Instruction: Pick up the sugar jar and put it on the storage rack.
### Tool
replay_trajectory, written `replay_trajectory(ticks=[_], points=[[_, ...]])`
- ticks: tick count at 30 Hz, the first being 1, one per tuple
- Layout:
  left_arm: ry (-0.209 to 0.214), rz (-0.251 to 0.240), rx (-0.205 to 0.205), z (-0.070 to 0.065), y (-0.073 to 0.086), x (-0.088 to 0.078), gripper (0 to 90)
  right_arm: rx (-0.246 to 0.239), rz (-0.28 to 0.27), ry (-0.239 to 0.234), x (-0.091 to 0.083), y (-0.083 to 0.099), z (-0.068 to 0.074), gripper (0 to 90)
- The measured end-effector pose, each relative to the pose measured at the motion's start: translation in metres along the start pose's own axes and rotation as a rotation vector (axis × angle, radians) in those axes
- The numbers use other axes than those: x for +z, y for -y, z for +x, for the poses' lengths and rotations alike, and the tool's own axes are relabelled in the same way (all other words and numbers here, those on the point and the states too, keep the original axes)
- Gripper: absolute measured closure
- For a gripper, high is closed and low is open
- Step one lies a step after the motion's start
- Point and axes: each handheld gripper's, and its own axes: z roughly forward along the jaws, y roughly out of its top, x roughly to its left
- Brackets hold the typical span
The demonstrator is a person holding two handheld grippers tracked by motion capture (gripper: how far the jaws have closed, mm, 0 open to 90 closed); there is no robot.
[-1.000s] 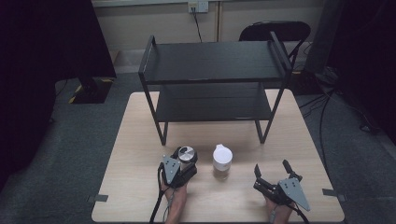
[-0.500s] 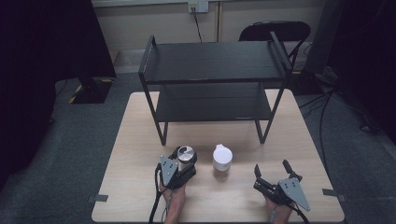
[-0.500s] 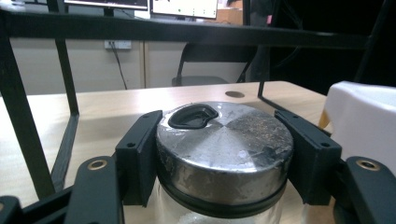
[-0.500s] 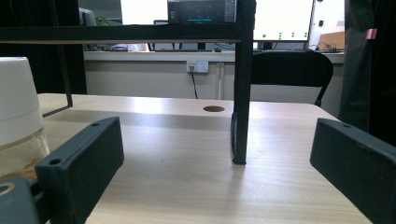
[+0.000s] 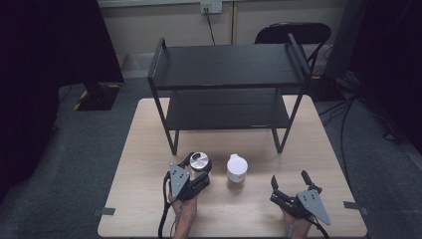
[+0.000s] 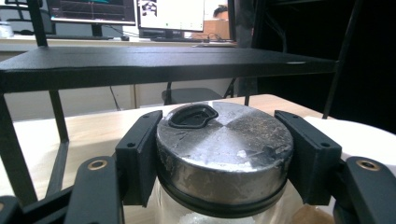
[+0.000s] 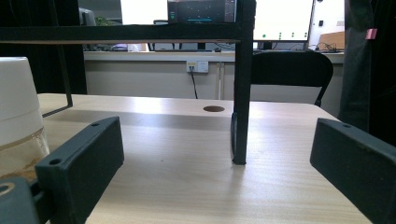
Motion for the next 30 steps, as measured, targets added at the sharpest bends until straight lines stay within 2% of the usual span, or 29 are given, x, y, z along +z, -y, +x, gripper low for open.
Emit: replay_trajectory(ticks=[13,21,24,30], points=[[0.026,-0.022,0.006,0.005,-0.013,-0.003,35.7,0.0,0.0,0.0,0.0,0.0,0.0,1.5],[0.064,-0.044,0.016,0.01,-0.026,-0.004,35.7,0.0,0.0,0.0,0.0,0.0,0.0,1.5],[0.073,-0.044,0.035,0.01,-0.033,-0.003,35.7,0.0,0.0,0.0,0.0,0.0,0.0,1.5],[0.099,-0.046,0.036,0.015,-0.044,0.0,35.7,0.0,0.0,0.0,0.0,0.0,0.0,1.5]])
